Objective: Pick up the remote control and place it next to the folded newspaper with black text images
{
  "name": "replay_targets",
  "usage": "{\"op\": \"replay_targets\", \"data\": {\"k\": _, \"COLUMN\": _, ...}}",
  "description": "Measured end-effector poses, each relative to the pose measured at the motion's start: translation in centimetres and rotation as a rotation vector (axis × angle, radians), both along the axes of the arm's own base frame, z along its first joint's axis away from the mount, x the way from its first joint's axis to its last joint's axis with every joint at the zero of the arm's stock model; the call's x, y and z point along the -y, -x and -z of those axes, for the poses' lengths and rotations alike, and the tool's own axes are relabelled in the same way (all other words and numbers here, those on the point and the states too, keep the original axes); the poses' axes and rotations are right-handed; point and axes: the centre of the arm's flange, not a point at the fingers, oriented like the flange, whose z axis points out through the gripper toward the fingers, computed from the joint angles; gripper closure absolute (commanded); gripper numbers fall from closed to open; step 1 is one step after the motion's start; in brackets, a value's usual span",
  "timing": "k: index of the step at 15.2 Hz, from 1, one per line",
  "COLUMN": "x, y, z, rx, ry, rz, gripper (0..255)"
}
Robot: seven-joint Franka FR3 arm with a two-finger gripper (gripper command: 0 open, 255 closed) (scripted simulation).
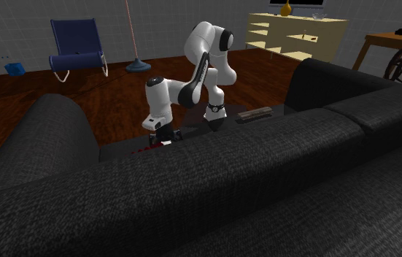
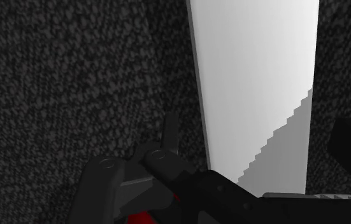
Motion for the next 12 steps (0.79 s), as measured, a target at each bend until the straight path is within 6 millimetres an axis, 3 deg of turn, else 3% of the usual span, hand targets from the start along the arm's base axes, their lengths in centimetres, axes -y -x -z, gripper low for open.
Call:
{"op": "replay_targets", "data": {"k": 5, "x": -0.01, "y": -0.03, "z": 0.13, "rx": 0.001, "ry": 0.0, "rz": 0.0, "gripper": 0}}
{"op": "replay_targets", "data": {"k": 6, "x": -0.01, "y": -0.03, "z": 0.13, "rx": 0.001, "ry": 0.0, "rz": 0.0, "gripper": 255}}
{"op": "replay_targets", "data": {"k": 12, "x": -0.01, "y": -0.04, "z": 0.05, "rx": 0.002, "ry": 0.001, "rz": -0.001, "gripper": 255}}
